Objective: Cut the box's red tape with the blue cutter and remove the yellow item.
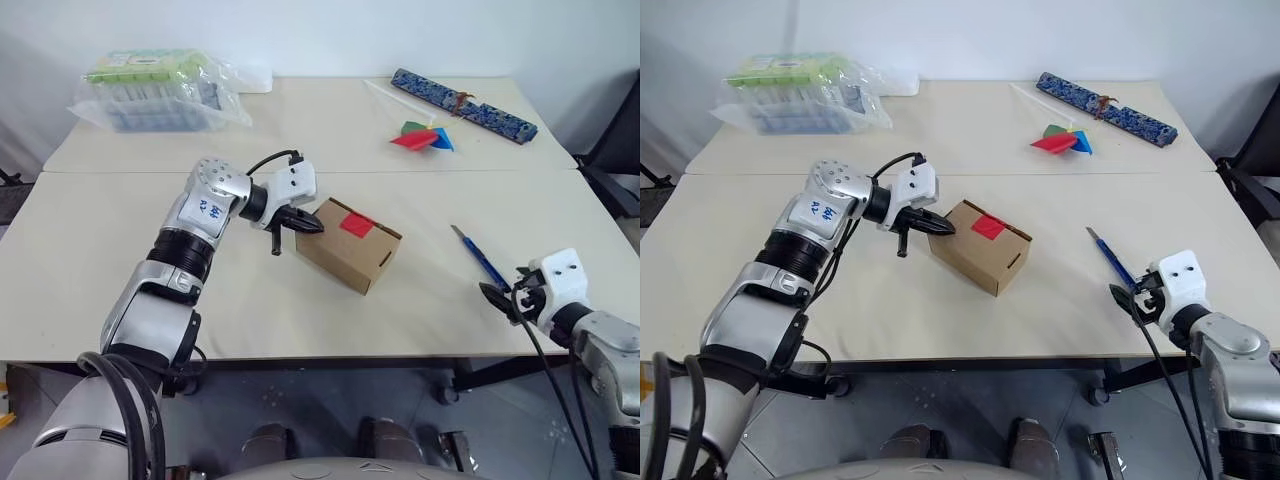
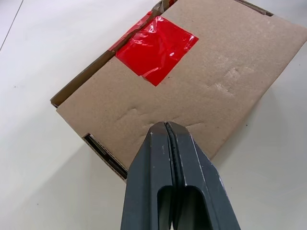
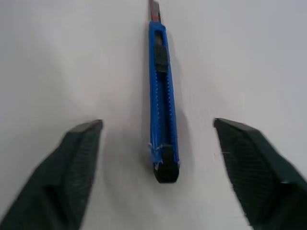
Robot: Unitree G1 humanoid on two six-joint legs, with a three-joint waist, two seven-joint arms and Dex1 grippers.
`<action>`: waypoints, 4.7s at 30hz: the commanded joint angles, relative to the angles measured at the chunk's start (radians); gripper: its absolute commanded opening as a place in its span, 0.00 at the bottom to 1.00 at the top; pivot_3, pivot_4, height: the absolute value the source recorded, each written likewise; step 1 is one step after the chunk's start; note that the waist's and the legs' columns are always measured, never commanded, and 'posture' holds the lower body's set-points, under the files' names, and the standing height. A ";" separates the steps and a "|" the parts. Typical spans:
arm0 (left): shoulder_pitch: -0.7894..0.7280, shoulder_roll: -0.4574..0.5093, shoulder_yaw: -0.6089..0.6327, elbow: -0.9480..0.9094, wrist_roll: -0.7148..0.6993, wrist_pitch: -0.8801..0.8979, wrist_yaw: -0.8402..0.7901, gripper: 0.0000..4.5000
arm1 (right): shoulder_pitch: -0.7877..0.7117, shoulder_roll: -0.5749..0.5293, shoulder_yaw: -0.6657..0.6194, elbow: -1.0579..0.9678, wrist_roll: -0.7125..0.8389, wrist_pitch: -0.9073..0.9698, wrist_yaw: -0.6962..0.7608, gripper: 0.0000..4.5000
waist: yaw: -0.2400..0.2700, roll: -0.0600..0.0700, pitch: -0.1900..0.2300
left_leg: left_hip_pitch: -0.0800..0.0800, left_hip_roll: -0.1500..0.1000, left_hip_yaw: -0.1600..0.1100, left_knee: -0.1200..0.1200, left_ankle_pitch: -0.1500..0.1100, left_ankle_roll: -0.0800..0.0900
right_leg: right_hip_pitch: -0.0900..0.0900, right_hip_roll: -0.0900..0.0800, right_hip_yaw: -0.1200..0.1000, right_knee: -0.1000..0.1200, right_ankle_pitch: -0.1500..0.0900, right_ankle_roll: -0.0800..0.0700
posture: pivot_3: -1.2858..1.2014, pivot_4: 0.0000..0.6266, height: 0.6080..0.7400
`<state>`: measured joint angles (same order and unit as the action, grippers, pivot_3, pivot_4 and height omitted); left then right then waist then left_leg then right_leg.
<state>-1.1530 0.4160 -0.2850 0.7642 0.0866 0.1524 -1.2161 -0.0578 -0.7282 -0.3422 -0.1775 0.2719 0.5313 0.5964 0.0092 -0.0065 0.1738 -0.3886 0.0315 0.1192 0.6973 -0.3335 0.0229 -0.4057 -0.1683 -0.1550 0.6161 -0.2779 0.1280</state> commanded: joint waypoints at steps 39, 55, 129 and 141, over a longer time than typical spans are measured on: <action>0.333 0.262 0.150 -0.666 -0.219 0.710 -0.011 0.00 | -1.017 0.193 0.558 0.931 -0.258 -0.242 0.291 0.01 | -0.062 0.004 0.005 | -0.014 -0.001 0.001 -0.004 0.000 0.000 | -0.015 0.000 -0.003 0.004 0.001 0.002 | 0.52 0.24 1.00; 0.403 0.055 0.161 -0.699 -0.297 0.746 0.275 0.00 | -0.771 0.078 0.588 0.306 -0.208 0.122 0.531 0.01 | -0.029 0.004 0.005 | -0.016 -0.001 -0.001 0.001 0.000 0.000 | -0.015 0.000 -0.002 0.005 0.001 0.002 | 0.52 0.24 1.00; -0.030 -0.020 -0.066 -0.064 -0.082 0.192 -0.113 0.00 | -0.695 0.242 0.236 -0.179 0.216 1.083 -0.237 0.99 | -0.011 0.003 0.005 | -0.017 -0.001 0.002 0.002 0.001 -0.001 | -0.017 0.001 -0.001 0.006 0.001 0.002 | 0.52 0.24 1.00; 0.008 -0.005 -0.078 -0.100 -0.060 0.177 -0.133 0.00 | -0.601 0.136 0.293 -0.181 0.290 1.083 -0.280 0.99 | -0.010 0.001 0.004 | -0.016 -0.001 0.001 0.002 0.001 -0.001 | -0.016 0.001 -0.001 0.006 0.001 0.002 | 0.52 0.24 1.00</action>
<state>-1.1687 0.4009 -0.3369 0.6729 -0.0040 0.3269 -1.3354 -0.6950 -0.5684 -0.0821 -0.3666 0.5633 1.5861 0.3341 -0.0005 -0.0052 0.1775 -0.4047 0.0308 0.1202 0.6990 -0.3327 0.0217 -0.4215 -0.1676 -0.1560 0.6222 -0.2770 0.1295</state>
